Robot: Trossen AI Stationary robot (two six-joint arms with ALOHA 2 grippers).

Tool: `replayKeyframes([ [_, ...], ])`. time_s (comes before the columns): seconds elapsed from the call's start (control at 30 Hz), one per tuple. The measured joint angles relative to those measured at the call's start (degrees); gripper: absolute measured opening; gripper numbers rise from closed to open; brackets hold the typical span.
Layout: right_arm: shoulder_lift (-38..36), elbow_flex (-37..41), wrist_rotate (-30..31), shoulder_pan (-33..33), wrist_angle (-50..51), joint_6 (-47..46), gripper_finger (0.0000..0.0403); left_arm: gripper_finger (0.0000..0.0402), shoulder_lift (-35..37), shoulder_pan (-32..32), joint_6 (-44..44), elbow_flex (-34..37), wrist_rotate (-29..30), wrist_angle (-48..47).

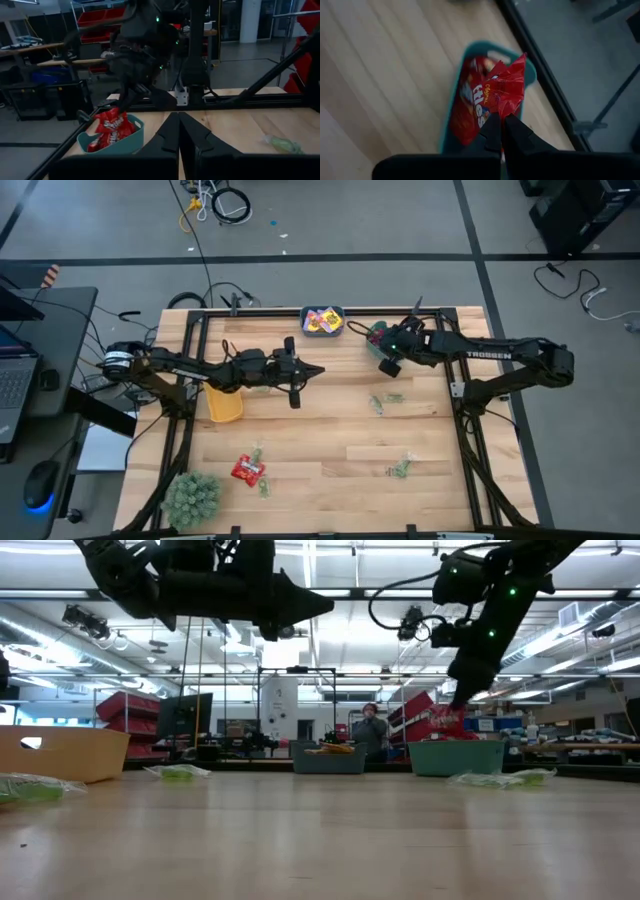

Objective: Sort candy
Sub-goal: Put the red candy into the green bin

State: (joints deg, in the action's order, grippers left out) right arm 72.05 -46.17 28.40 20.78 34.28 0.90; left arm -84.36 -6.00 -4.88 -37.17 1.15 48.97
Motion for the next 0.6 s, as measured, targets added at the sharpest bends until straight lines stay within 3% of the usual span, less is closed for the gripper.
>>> replayKeyframes([
  [0.47,0.0,6.0,-4.6,1.4,-0.2,3.6,0.0000,0.0001,0.0,0.0,0.5,0.0,-0.1,-6.5],
  [0.6,0.0,6.3,-4.5,1.3,-1.1,2.6,0.0014,0.0000,0.0,0.0,0.7,0.0,-2.4,-10.3],
])
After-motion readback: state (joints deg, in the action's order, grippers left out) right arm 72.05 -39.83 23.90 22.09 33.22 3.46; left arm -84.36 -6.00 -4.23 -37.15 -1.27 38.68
